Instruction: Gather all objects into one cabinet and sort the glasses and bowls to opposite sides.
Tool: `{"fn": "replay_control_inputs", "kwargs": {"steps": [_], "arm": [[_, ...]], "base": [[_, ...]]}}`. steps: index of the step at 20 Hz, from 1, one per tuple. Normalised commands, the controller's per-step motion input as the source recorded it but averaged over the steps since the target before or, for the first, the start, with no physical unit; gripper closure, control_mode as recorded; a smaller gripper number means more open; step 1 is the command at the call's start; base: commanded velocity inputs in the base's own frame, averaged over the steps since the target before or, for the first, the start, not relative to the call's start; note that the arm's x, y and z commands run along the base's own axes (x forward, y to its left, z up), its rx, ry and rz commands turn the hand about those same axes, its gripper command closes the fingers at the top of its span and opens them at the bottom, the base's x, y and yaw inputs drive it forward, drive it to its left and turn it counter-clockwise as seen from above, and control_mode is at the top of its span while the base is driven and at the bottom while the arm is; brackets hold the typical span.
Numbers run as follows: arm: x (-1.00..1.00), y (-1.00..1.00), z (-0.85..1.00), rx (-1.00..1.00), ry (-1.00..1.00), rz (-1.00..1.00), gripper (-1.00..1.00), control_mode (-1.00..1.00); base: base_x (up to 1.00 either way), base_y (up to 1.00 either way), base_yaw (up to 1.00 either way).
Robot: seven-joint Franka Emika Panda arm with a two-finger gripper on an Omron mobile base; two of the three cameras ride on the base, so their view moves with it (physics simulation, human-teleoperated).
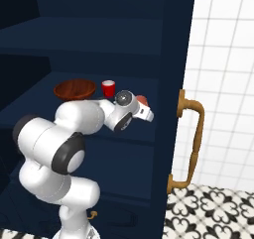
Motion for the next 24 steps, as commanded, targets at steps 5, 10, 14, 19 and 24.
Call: {"fn": "replay_control_inputs", "kwargs": {"steps": [5,10,14,19,24], "arm": [[0.06,0.00,-0.23,0.00,0.00,0.00,1.00,-1.00],[0.03,0.00,-0.15,0.00,0.00,0.00,-1.00,-1.00],[0.03,0.00,-0.07,0.00,0.00,0.00,-1.00,-1.00],[0.00,-0.02,-0.01,0.00,-0.01,0.00,-1.00,-1.00],[-0.04,-0.01,0.09,0.00,-0.08,0.00,-1.00,-1.00]], "base": [[0.00,0.00,0.00],[0.00,0.00,0.00],[0.00,0.00,0.00],[0.00,0.00,0.00],[0.00,0.00,0.00]]}}
